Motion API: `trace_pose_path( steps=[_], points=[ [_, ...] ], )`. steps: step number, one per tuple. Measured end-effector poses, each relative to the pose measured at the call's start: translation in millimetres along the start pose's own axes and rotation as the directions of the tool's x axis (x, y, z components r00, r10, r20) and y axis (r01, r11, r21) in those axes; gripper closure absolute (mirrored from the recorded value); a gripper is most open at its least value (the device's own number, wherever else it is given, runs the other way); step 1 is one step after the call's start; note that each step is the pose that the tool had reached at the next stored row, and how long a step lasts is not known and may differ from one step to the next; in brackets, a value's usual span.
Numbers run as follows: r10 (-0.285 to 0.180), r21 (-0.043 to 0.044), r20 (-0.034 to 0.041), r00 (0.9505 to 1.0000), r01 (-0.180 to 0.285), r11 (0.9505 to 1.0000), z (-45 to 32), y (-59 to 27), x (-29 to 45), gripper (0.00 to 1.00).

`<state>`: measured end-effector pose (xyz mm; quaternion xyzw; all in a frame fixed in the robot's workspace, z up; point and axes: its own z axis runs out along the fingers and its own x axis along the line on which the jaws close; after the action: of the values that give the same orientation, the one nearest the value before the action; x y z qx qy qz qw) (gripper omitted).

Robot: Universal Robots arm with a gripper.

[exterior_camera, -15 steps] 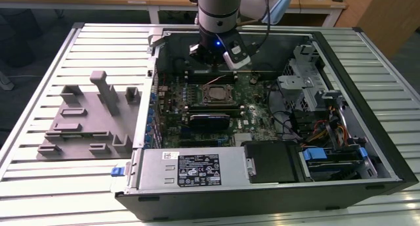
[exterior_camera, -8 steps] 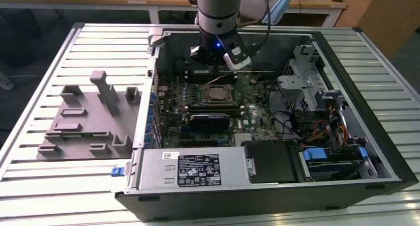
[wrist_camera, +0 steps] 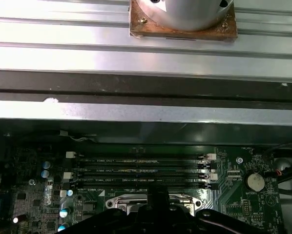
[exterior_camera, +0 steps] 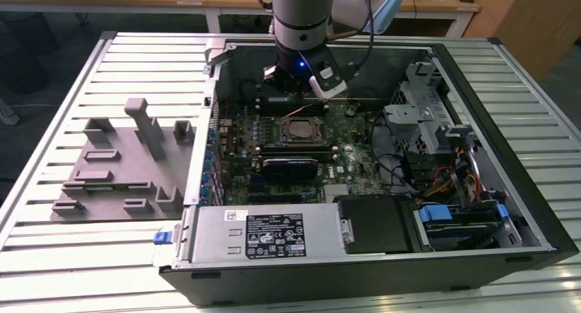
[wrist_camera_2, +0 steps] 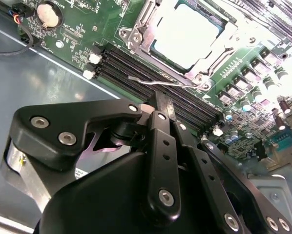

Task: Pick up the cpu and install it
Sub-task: 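Install the first cpu locking lever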

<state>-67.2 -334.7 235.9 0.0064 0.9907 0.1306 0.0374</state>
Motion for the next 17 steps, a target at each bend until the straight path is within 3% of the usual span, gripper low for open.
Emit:
trace_pose_path(
  steps=[9,17],
  points=[
    [0.000,0.0128,0.0024,1.0000,0.000,0.9999,5.2,-1.1,0.4,0.89],
    [0.002,0.0292,0.0117,0.9999,-0.002,0.9996,10.7,-2.1,0.8,0.89]
  ],
)
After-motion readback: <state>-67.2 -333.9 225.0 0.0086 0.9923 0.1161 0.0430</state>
